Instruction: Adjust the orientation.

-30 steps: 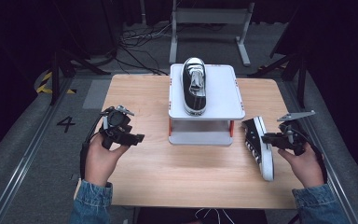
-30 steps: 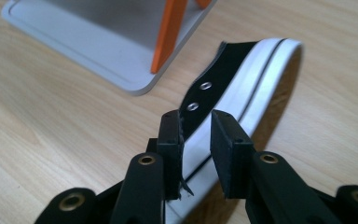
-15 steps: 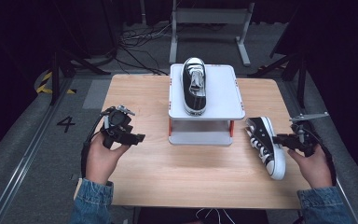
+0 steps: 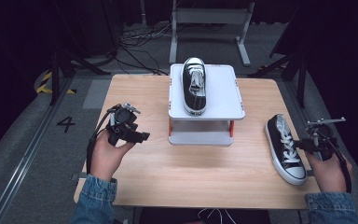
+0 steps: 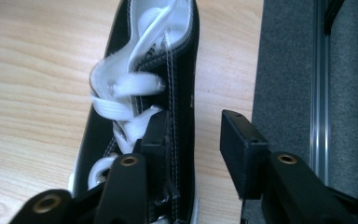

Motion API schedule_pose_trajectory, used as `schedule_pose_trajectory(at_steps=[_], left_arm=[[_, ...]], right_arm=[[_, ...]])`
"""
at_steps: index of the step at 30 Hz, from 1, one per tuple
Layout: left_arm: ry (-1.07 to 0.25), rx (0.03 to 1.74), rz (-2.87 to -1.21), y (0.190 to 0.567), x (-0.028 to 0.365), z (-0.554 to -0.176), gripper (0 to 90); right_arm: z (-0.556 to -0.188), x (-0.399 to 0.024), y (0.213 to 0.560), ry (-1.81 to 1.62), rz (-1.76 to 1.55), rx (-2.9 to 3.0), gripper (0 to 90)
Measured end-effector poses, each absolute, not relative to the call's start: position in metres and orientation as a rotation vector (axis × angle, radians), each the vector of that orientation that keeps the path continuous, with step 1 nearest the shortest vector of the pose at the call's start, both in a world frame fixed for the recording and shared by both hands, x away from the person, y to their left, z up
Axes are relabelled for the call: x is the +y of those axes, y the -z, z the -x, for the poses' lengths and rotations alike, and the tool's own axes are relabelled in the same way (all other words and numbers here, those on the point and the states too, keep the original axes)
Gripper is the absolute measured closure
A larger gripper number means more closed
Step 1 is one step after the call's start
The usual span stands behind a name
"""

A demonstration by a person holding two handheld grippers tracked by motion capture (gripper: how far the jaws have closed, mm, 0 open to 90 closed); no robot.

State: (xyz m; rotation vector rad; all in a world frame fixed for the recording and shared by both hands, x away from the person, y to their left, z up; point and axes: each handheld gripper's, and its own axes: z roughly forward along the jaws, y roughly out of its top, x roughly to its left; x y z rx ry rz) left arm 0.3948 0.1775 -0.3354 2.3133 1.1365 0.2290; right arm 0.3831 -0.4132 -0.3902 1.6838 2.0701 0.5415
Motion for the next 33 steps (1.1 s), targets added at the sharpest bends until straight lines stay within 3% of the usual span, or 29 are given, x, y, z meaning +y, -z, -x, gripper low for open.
schedule_pose_trajectory(at_steps=[6,23,27,28,33], left_arm=[[-0.236,1.143,-2.316,0.335,0.181,-0.393,40.7],[-0.252,1.224,-2.292,0.337,0.2,-0.377,40.7],[-0.254,1.239,-2.285,0.338,0.203,-0.376,40.7],[-0.257,1.242,-2.286,0.338,0.204,-0.376,40.7],[-0.252,1.233,-2.293,0.34,0.201,-0.378,40.7]], right_arm=[[-0.386,-0.392,0.374,-0.725,-1.566,2.098,53.4],[-0.451,-0.367,0.408,-0.555,-1.68,2.173,53.5],[-0.456,-0.364,0.414,-0.516,-1.696,2.207,69.9],[-0.455,-0.364,0.412,-0.522,-1.692,2.195,81.6],[-0.447,-0.362,0.401,-0.555,-1.637,2.222,86.5]])
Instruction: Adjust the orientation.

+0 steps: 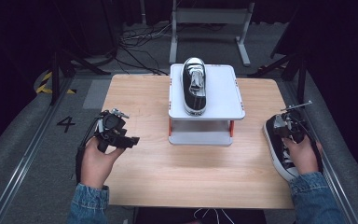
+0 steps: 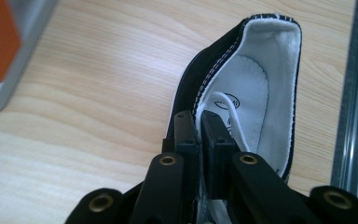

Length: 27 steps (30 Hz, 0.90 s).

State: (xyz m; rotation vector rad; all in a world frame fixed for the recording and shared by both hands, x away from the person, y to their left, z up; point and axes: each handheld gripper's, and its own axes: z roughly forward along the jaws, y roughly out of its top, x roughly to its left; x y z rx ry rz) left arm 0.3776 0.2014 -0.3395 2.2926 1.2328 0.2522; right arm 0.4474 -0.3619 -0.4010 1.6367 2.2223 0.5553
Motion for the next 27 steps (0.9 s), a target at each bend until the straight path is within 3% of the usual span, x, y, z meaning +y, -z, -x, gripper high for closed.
schedule_pose_trajectory(at_steps=[9,16,18,22,27], left_arm=[[-0.233,1.2,-2.309,0.34,0.194,-0.388,40.7],[-0.228,1.156,-2.325,0.34,0.181,-0.395,40.7],[-0.227,1.139,-2.334,0.34,0.178,-0.398,40.7],[-0.216,1.131,-2.341,0.341,0.175,-0.4,40.7],[-0.212,1.137,-2.344,0.343,0.175,-0.402,40.7]], right_arm=[[-0.41,-0.326,0.382,-0.751,-1.382,2.574,86.5],[-0.375,-0.302,0.384,-0.687,-1.146,2.88,85.1],[-0.368,-0.294,0.387,-0.632,-1.099,2.962,80.7],[-0.361,-0.286,0.387,-0.647,-1.034,2.977,63.5],[-0.356,-0.308,0.359,-0.825,-1.091,2.79,57.0]])
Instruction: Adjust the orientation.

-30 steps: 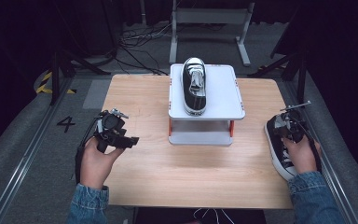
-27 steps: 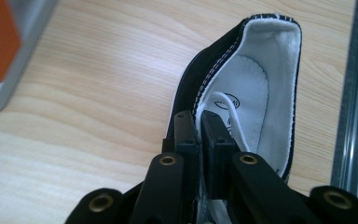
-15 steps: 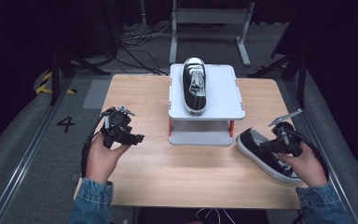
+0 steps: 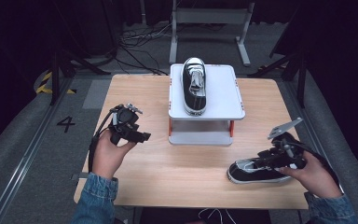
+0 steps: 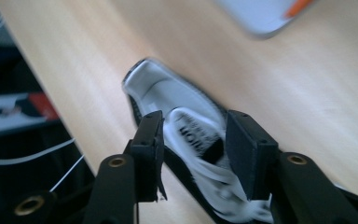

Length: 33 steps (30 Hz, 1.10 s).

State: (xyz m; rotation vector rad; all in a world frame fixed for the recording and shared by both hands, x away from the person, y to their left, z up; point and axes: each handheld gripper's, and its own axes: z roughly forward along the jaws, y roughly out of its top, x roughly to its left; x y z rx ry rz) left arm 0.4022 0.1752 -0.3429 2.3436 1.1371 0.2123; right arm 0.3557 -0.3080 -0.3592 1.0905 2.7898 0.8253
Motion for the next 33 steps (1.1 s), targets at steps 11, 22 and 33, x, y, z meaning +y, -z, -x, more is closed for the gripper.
schedule_pose_trajectory(at_steps=[11,22,33], left_arm=[[-0.21,1.137,-2.352,0.345,0.173,-0.404,40.8],[-0.22,1.133,-2.347,0.346,0.174,-0.403,40.8],[-0.233,1.16,-2.341,0.347,0.183,-0.397,41.2]], right_arm=[[-0.36,-0.348,0.374,-0.497,-1.293,2.743,61.4],[-0.369,-0.342,0.392,-0.231,-1.34,2.707,83.9],[-0.387,-0.34,0.381,-0.372,-1.302,2.511,90.0]])
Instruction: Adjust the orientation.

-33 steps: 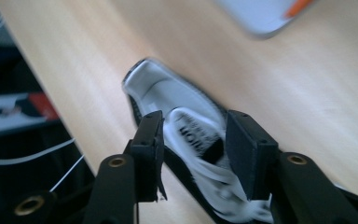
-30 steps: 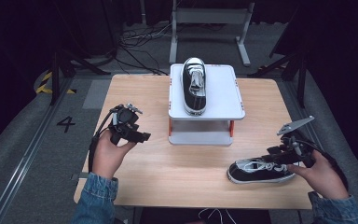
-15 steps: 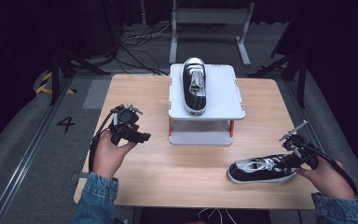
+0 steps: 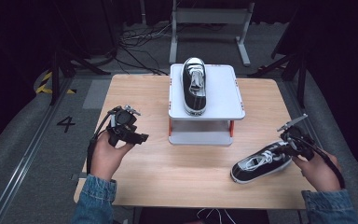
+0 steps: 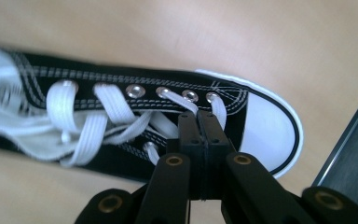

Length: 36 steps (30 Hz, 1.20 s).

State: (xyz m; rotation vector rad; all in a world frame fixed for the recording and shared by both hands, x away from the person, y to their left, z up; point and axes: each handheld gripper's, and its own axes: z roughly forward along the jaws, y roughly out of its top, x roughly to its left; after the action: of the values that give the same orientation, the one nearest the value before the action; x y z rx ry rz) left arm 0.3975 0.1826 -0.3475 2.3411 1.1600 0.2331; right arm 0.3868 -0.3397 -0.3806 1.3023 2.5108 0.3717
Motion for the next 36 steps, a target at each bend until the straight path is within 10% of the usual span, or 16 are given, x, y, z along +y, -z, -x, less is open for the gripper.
schedule_pose_trajectory(at_steps=[7,17,32,36], left_arm=[[-0.245,1.191,-2.334,0.349,0.19,-0.39,42.1],[-0.246,1.18,-2.337,0.348,0.189,-0.39,42.1],[-0.237,1.167,-2.361,0.351,0.185,-0.394,41.8],[-0.235,1.179,-2.356,0.352,0.187,-0.393,41.8]], right_arm=[[-0.426,-0.325,0.396,-0.492,-1.222,2.367,87.7],[-0.406,-0.349,0.382,-0.808,-1.461,2.277,42.4],[-0.393,-0.32,0.392,-0.658,-1.565,2.379,42.1],[-0.399,-0.321,0.398,-0.714,-1.601,2.46,59.1]])
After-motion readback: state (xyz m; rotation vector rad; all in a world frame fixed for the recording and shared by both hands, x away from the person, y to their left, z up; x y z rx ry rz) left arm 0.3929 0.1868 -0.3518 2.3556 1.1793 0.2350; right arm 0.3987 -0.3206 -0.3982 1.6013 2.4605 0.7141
